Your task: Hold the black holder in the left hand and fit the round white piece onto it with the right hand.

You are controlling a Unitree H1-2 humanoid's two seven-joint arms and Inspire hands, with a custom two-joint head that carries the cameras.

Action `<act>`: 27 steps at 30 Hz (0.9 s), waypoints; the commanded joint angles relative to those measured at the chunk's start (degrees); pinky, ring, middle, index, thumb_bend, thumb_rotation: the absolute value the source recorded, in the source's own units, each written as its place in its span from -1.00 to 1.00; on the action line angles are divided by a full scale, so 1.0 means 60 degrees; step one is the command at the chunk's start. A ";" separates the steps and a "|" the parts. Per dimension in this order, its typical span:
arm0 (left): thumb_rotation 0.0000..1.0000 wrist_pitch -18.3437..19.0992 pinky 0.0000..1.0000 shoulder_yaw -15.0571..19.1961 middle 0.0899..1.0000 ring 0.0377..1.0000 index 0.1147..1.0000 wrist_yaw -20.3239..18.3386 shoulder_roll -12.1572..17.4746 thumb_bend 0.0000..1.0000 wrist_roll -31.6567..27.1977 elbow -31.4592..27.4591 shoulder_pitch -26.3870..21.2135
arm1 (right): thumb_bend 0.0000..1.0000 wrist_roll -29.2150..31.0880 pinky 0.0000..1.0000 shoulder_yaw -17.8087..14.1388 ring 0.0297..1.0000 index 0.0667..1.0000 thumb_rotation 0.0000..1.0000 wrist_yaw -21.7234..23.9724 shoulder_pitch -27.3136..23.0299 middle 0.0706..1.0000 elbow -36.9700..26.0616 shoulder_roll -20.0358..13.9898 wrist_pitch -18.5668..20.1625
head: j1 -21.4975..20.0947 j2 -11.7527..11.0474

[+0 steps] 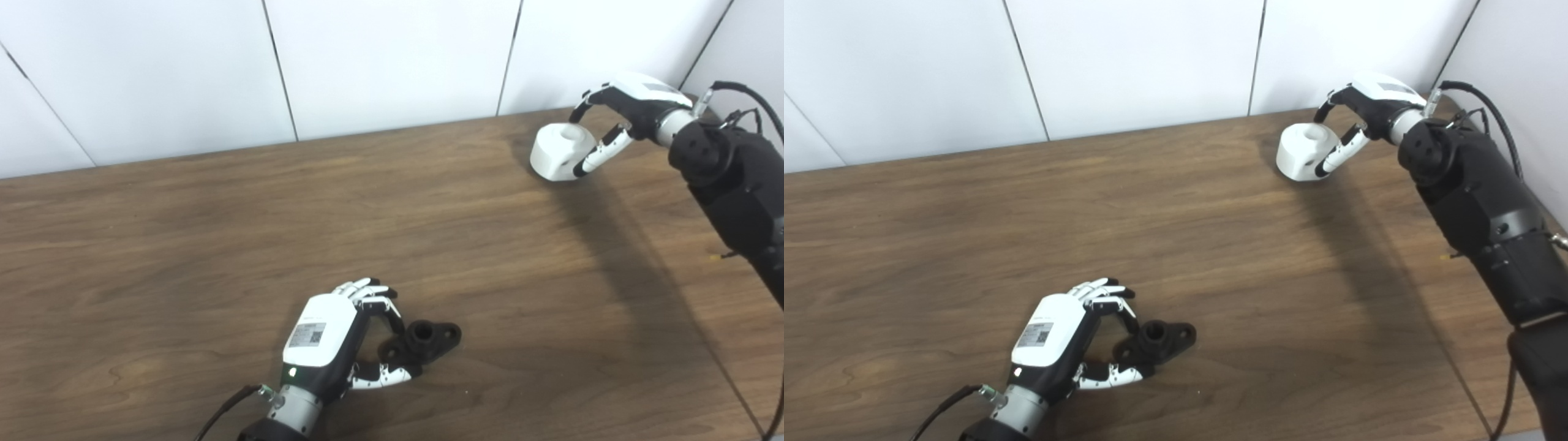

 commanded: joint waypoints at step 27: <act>-0.91 0.0490 0.69 -0.0076 0.53 0.75 -0.16 -0.0437 0.0029 0.04 0.0176 0.0823 0.0070 | 0.84 -0.0211 1.00 -0.0134 1.00 0.41 -0.50 -0.0251 -0.0517 0.83 0.0055 -0.0376 -0.0468 | 0.0204 0.0020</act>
